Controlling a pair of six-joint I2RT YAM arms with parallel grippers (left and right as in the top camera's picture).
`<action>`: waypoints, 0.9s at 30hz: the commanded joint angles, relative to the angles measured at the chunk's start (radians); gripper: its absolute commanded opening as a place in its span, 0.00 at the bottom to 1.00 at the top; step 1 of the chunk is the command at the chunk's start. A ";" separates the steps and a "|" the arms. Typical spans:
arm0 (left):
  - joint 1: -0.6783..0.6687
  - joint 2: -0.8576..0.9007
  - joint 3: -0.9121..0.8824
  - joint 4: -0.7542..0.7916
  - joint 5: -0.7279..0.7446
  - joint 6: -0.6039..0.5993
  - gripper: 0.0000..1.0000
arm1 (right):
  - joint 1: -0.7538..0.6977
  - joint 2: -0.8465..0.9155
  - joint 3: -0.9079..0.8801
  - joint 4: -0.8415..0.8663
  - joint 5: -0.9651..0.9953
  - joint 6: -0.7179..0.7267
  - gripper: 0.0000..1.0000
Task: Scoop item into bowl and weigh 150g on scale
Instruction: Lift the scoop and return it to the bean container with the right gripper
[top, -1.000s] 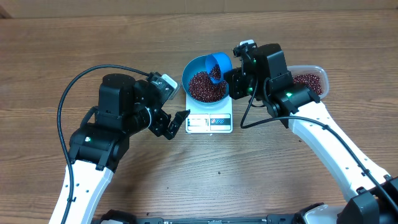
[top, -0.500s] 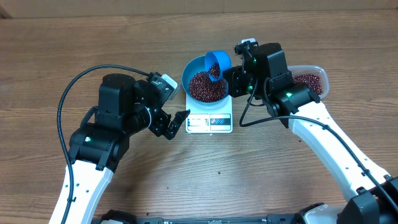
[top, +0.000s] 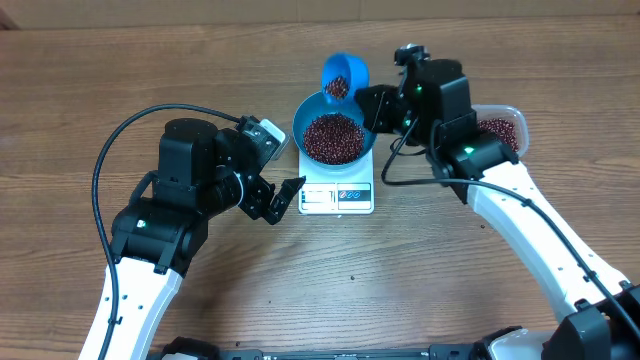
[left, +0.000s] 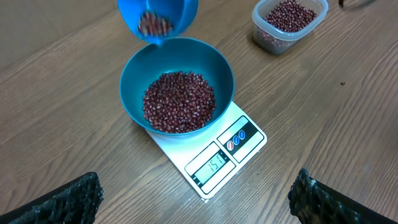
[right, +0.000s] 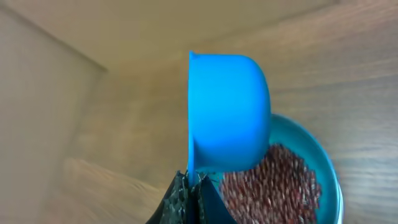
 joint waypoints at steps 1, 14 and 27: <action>0.004 0.002 0.024 0.002 0.022 -0.007 0.99 | -0.076 -0.046 0.026 0.032 0.003 0.094 0.04; 0.004 0.002 0.024 0.002 0.022 -0.007 1.00 | -0.421 -0.207 0.026 -0.173 0.003 0.053 0.04; 0.004 0.002 0.024 0.002 0.022 -0.007 1.00 | -0.555 -0.255 0.026 -0.404 0.087 -0.372 0.04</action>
